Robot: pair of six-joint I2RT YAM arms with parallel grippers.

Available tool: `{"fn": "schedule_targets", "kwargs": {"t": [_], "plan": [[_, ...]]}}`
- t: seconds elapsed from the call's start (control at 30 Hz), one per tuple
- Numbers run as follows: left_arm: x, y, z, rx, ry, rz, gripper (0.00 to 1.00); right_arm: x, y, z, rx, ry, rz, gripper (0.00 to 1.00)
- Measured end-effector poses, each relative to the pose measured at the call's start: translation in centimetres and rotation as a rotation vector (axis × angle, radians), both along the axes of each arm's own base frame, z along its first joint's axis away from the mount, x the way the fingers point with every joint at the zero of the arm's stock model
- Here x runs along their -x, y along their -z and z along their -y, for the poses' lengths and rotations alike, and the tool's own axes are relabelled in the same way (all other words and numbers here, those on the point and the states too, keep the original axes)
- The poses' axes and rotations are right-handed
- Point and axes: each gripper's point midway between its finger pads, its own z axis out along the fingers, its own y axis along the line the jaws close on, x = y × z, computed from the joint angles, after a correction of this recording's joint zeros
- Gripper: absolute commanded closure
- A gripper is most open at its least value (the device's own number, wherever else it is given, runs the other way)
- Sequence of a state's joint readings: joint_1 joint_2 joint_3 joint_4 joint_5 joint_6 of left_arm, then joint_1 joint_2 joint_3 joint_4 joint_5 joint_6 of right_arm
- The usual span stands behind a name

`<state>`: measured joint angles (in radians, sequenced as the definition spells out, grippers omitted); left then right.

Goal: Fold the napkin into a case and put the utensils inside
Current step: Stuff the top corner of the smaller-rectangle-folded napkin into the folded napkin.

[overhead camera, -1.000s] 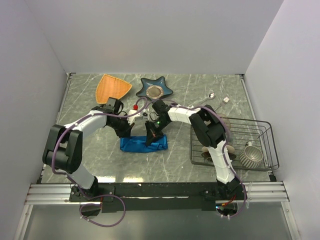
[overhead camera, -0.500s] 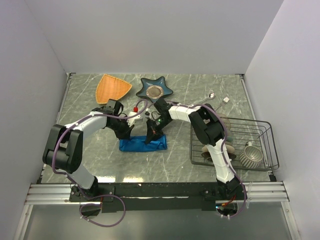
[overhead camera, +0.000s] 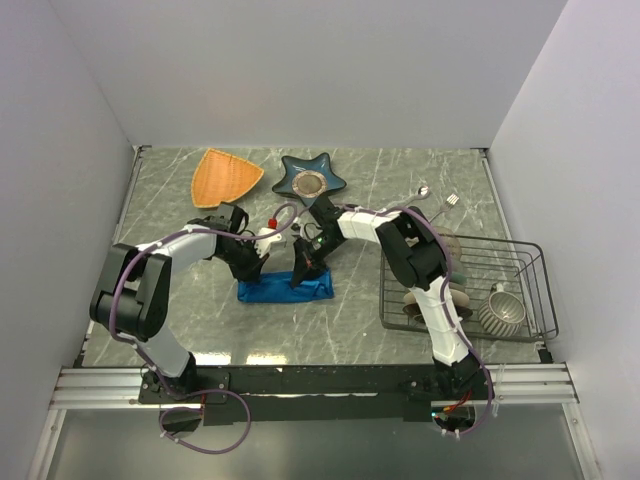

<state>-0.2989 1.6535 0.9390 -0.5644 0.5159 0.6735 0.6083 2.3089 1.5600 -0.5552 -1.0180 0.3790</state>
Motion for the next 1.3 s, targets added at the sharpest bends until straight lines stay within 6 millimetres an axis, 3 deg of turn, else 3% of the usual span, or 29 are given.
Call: {"fn": "schedule_targets", "kwargs": {"t": [0.13,0.3,0.5,0.57,0.67,0.8,0.97,1.07,1.1,1.3], "plan": [[0.0,0.0,0.0,-0.001,0.014,0.007,0.99,-0.3,-0.4,0.0,-0.004,-0.015,0.021,0.61],[0.0,0.1,0.0,-0.002,0.021,0.001,0.99,-1.3,-1.4,0.7,-0.022,-0.032,0.071,0.42],[-0.1,0.1,0.1,-0.003,0.021,-0.01,0.99,-2.6,-3.7,3.4,-0.037,-0.016,0.134,0.34],[-0.1,0.1,0.1,-0.003,0.021,-0.015,0.99,-2.5,-4.8,4.5,-0.046,-0.017,0.165,0.26],[-0.1,0.1,0.1,-0.002,0.022,-0.017,0.99,-1.6,-6.2,5.6,-0.063,-0.036,0.204,0.2],[-0.1,0.1,0.1,-0.002,0.021,-0.017,0.99,0.2,-6.5,6.4,-0.072,-0.068,0.223,0.2],[-0.1,0.1,0.1,-0.002,0.021,-0.018,0.99,1.5,-5.0,7.0,-0.041,-0.099,0.236,0.27],[-0.1,0.1,0.1,-0.002,0.021,-0.018,0.99,1.4,-4.5,6.8,-0.03,-0.115,0.269,0.48],[-0.1,0.1,0.1,-0.002,0.021,-0.017,0.99,1.3,-4.5,6.7,-0.033,-0.12,0.282,0.65],[-0.1,0.1,0.1,-0.002,0.021,-0.017,0.99,0.6,-4.2,6.3,-0.027,-0.137,0.349,0.97]]}}
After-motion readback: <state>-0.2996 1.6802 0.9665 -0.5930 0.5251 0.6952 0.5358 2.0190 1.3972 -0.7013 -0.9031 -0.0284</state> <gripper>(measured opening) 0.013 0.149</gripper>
